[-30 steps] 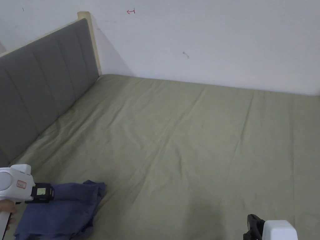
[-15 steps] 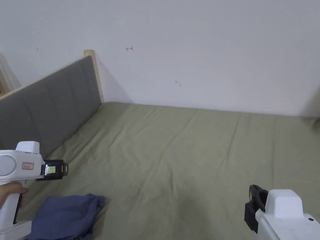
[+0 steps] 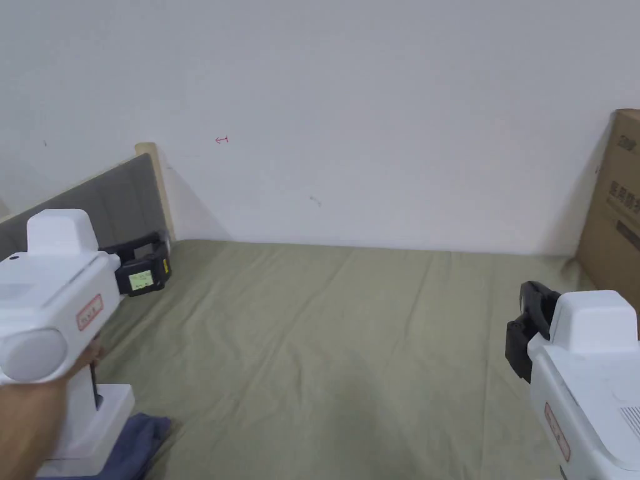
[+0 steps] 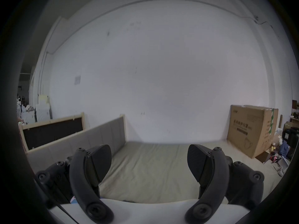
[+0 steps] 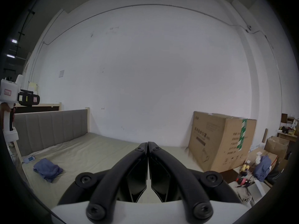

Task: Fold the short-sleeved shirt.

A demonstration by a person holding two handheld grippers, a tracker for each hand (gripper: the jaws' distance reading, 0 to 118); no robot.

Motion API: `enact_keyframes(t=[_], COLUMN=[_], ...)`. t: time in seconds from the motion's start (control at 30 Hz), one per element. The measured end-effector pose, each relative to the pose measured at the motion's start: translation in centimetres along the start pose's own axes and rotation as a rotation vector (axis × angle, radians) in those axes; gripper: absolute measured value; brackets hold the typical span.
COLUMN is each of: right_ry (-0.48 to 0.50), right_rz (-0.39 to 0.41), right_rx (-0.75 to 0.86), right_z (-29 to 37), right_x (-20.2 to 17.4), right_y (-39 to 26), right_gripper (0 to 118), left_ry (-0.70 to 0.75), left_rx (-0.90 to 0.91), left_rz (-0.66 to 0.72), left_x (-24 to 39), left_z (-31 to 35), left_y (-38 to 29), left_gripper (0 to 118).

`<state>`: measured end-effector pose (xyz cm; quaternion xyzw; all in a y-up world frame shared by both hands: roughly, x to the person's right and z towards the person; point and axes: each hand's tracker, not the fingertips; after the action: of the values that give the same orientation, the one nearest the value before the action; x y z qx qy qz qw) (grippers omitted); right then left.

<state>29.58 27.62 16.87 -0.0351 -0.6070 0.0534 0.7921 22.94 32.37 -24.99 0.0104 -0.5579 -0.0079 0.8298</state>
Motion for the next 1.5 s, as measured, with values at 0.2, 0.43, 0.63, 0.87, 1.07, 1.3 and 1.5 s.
enact_keyframes(t=[0.2, 0.43, 0.63, 0.87, 1.07, 1.3, 1.5], right_ry=[-0.066, -0.116, -0.135, -0.135, -0.129, -0.127, -0.124], right_rz=[0.006, -0.002, -0.005, -0.004, -0.011, -0.019, -0.014], right_rx=[0.041, 0.056, 0.047, 0.040, 0.033, 0.031, 0.028], right_z=[1.5, 2.4, 2.7, 2.7, 2.8, 2.9, 2.9], right_x=[2.7, 4.9, 5.3, 5.1, 4.9, 4.9, 4.7], right_y=[0.7, 0.4, -0.2, -0.5, -0.6, -0.7, -0.7], right_gripper=[0, 0, 0, 0, 0, 0, 0], left_ry=[-0.041, -0.142, -0.198, -0.235, -0.236, -0.238, -0.234], left_rx=[0.099, 0.096, 0.067, 0.041, 0.045, 0.062, 0.063], left_rz=[0.001, 0.000, 0.030, 0.029, 0.037, 0.040, 0.019], left_x=[6.4, 12.4, 14.9, 15.5, 15.1, 15.0, 15.0], left_z=[1.8, 3.1, 3.1, 3.2, 3.2, 3.4, 3.4], left_y=[-1.9, -5.2, -7.1, -7.7, -7.5, -7.2, -7.2], left_gripper=[100, 54, 0, 0, 0, 0, 0])
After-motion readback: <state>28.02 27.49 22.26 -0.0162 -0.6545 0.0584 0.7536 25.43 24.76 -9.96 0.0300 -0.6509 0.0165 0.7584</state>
